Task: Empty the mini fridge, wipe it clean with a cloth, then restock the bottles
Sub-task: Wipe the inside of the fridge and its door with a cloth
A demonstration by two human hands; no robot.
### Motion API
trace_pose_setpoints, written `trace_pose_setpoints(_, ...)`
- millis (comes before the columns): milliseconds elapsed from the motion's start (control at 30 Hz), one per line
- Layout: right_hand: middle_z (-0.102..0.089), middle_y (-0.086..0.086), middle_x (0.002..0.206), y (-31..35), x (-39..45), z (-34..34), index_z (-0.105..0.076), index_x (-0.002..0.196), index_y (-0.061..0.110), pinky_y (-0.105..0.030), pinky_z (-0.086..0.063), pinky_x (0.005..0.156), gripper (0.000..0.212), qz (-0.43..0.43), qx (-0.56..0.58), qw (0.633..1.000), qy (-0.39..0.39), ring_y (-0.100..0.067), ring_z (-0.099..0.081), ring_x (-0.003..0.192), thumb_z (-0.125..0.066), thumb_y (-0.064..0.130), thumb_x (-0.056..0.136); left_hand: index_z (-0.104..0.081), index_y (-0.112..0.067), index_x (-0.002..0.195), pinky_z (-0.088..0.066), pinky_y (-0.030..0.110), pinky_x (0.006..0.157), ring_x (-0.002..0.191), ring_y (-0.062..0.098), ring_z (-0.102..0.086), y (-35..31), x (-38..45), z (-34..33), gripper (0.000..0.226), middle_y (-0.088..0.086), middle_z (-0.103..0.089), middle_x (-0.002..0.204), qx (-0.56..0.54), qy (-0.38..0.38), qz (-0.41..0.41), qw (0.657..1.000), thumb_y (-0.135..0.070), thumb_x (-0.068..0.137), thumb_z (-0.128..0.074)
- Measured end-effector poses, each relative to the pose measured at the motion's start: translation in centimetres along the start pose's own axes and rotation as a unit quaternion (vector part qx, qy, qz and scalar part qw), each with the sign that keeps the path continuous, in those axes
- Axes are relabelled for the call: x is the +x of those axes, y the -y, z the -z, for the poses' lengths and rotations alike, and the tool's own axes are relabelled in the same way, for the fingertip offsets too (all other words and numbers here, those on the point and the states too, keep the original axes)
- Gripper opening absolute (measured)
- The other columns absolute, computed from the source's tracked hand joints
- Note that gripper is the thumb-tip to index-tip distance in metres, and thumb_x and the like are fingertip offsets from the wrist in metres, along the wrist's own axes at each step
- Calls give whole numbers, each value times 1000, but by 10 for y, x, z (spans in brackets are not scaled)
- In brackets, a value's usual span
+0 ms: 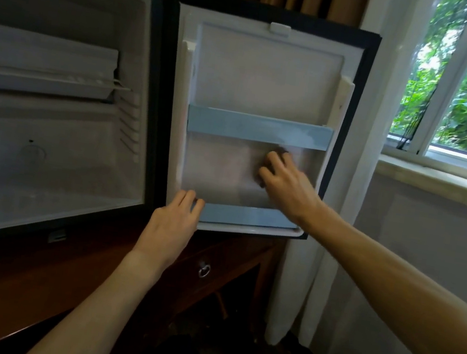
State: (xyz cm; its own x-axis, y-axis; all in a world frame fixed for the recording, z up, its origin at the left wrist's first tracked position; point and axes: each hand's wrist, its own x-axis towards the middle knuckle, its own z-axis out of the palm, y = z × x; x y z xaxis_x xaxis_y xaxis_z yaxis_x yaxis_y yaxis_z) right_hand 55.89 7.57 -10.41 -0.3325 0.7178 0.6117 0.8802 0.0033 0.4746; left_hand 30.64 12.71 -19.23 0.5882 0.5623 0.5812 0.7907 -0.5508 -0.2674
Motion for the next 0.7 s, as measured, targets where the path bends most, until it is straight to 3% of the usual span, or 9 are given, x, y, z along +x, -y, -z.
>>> trace_pose_setpoints(133,-54,-17,113,65,48,-12,-65,93,8,-41,-53,61,13,71,54,995,-50,-37,-54,91,-69,9,81,-59,-12,121,-52,29,56,109,23,-54,-2,2,0,56,8,-53,116,13,-5,3,1000,-26,74,-87)
trace_pose_setpoints(233,-51,-17,127,102,73,-9,-64,108,5,-38,-54,63,27,106,89,989,-46,-39,-54,105,-69,13,83,-58,-8,129,-56,30,59,115,25,-57,-1,2,-1,62,12,-55,125,6,-6,6,1000,-30,77,-85)
trace_pose_setpoints(300,-50,-17,130,104,74,-5,-64,107,4,-34,-50,56,29,113,99,987,-55,-39,-55,104,-73,13,80,-56,-7,132,-57,32,60,116,26,-56,1,0,2,64,12,-55,127,6,0,1,1000,-32,79,-83)
trace_pose_setpoints(367,-50,-17,124,94,64,-7,-64,98,4,-33,-44,46,24,131,97,985,-62,-39,-56,99,-76,10,77,-58,-8,129,-54,31,55,109,25,-56,4,-2,4,62,10,-54,120,6,-3,-16,1000,-34,79,-83)
trace_pose_setpoints(467,-47,-17,121,71,43,-13,-62,94,5,-33,-42,43,21,136,73,987,-50,-39,-56,97,-73,5,77,-59,-9,120,-52,32,53,106,26,-57,5,-4,8,55,10,-54,115,-5,-2,-18,1000,-31,77,-85)
trace_pose_setpoints(700,-49,-17,128,-16,-41,-11,-64,107,10,-38,-59,63,31,62,6,997,36,-36,-53,108,-75,10,79,-56,-8,120,-52,31,51,104,23,-55,5,-7,6,51,7,-49,111,-46,-13,-12,999,-26,80,-82)
